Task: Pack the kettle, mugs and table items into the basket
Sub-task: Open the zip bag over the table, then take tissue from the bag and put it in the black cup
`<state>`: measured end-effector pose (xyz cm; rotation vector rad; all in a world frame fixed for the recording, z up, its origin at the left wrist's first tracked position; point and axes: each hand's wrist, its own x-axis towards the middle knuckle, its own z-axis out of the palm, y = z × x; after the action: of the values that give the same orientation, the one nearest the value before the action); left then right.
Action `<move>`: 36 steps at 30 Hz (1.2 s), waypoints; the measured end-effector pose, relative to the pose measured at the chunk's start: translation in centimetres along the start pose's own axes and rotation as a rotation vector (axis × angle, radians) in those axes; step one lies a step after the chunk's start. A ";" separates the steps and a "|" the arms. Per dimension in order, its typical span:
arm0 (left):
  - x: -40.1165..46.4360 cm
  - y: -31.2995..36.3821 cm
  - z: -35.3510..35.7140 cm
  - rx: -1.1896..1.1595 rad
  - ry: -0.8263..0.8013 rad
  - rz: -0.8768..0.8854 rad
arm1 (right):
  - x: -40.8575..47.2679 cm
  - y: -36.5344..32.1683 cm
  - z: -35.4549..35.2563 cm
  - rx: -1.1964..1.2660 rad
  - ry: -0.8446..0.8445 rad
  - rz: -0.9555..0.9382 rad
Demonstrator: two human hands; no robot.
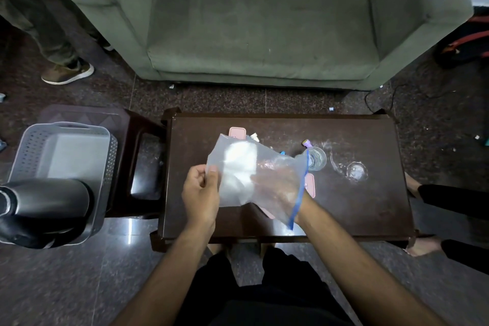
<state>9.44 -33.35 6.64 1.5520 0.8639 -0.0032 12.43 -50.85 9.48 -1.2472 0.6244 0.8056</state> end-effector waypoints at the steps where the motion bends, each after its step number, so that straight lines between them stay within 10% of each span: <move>1: 0.3 0.0 -0.2 0.002 0.037 0.001 | -0.1 -0.3 -0.2 0.060 -0.009 -0.045; 20: 1.4 -5.0 -4.5 0.364 0.129 0.202 | -3.1 -0.7 -7.8 0.117 0.249 -0.361; 36: 2.9 -18.4 -2.6 0.556 0.075 -0.333 | 3.3 2.8 -7.5 0.016 0.297 -0.271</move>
<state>0.81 -31.11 -9.97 1.9059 1.2437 -0.4629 12.21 -57.25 3.58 -1.4142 0.6796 0.3929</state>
